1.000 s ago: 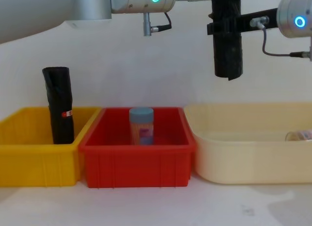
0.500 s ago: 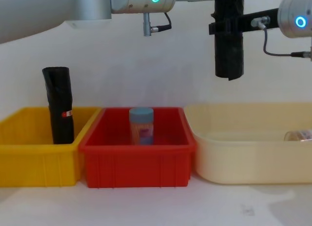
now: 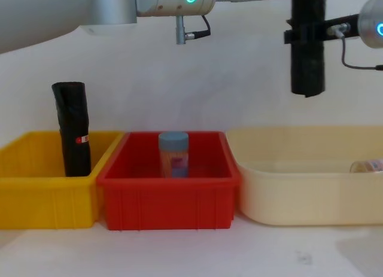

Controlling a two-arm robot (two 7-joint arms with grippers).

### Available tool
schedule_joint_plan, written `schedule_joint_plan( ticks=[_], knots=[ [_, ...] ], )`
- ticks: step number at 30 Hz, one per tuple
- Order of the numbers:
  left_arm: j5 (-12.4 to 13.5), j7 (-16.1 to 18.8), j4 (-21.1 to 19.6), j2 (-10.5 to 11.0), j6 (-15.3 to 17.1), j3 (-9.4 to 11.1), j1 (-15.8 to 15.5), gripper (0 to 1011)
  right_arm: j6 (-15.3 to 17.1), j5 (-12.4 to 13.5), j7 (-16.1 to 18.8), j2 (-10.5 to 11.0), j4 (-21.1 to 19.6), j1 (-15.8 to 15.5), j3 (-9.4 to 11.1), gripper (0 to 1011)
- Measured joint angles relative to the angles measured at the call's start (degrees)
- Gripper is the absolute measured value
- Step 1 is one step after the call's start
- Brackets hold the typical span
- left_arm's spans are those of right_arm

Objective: Pick up the garbage bag with the one hand and transfer it to the other hand.

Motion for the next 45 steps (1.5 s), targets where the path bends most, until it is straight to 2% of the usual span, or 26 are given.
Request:
schedule_joint_plan(
  ticks=[8,14,30,32,45],
  knots=[
    [0.00,0.00,0.00,0.00,0.00,0.00,0.00,1000,-0.58,-0.21,-2.52,-0.07,4.50,1.78,2.97,547],
    [0.00,0.00,0.00,0.00,0.00,0.00,0.00,1000,-1.10,-0.31,-3.34,-0.10,5.97,2.25,4.15,547],
    [0.00,0.00,0.00,0.00,0.00,0.00,0.00,1000,-1.74,-0.44,-4.32,-0.16,7.91,2.79,5.65,973],
    [0.00,0.00,0.00,0.00,0.00,0.00,0.00,1000,-1.77,-0.45,-4.40,-0.16,8.04,2.83,5.76,1001],
    [0.00,0.01,0.00,0.00,0.00,0.00,0.00,1000,-1.89,-0.50,-4.62,-0.16,8.43,2.94,6.06,1001]
  ],
)
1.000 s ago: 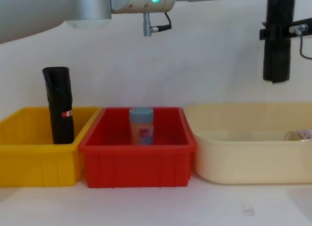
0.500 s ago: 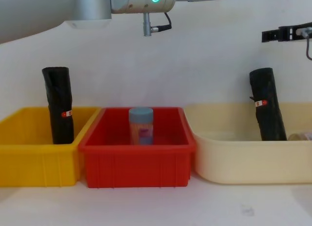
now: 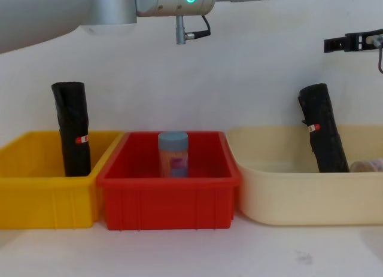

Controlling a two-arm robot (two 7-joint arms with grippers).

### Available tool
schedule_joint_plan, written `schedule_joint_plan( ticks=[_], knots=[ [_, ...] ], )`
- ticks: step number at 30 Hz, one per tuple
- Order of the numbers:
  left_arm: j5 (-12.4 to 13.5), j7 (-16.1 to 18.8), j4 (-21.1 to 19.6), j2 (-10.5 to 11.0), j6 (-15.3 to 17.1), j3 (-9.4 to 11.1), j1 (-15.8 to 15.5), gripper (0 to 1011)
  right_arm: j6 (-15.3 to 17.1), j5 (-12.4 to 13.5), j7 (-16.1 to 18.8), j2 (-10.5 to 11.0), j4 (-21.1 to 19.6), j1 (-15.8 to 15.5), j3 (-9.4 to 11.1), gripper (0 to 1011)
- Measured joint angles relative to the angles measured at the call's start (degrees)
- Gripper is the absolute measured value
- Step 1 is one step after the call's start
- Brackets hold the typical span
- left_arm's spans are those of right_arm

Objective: Pick up the garbage bag with the one hand and transfer it to the other hand.

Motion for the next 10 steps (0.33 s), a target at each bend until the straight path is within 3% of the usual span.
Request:
schedule_joint_plan(
  ticks=[10],
  knots=[
    [0.00,0.00,0.00,0.00,0.00,-0.01,0.00,1000,-0.04,0.00,-0.06,0.00,0.12,0.04,0.08,1001]
  ],
)
